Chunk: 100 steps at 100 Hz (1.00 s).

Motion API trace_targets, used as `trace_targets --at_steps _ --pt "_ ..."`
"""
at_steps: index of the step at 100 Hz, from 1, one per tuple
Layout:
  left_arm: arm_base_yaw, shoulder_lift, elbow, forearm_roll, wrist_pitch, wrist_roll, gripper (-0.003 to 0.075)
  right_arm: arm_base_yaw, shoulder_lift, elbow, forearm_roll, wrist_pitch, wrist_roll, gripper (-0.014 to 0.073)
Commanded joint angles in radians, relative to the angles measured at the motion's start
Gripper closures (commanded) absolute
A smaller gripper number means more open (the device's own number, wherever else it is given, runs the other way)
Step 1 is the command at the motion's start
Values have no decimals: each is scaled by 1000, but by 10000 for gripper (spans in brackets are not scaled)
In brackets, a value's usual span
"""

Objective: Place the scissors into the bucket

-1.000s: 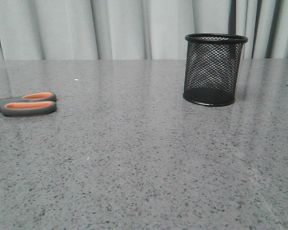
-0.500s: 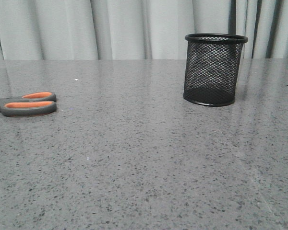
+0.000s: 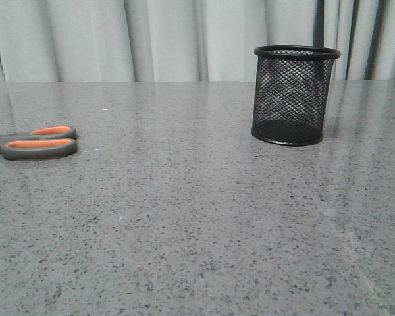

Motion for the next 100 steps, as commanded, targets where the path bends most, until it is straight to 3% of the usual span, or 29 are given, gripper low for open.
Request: trace_targets --at_steps 1,15,35,47,60,69,87,100 --pt "-9 -24 -44 -54 -52 -9 741 -4 -23 -61 10 -12 -3 638" --pt "-9 -4 -167 59 39 -2 741 -4 22 -154 -32 88 -3 638" --pt "-9 168 -435 405 357 -2 741 -4 266 -374 -157 323 -3 638" --pt "-9 314 -601 512 523 6 741 -4 465 -536 -182 493 -3 638" --pt "-9 456 -750 522 705 136 741 -4 650 -709 -193 672 -5 639" --pt "-9 533 -809 522 785 152 741 -4 728 -785 -193 704 -31 639" --pt "-9 637 -840 512 815 163 741 -4 818 -856 -189 704 -78 638" --pt "-9 702 -840 448 826 247 736 -4 853 -874 -162 716 -126 625"
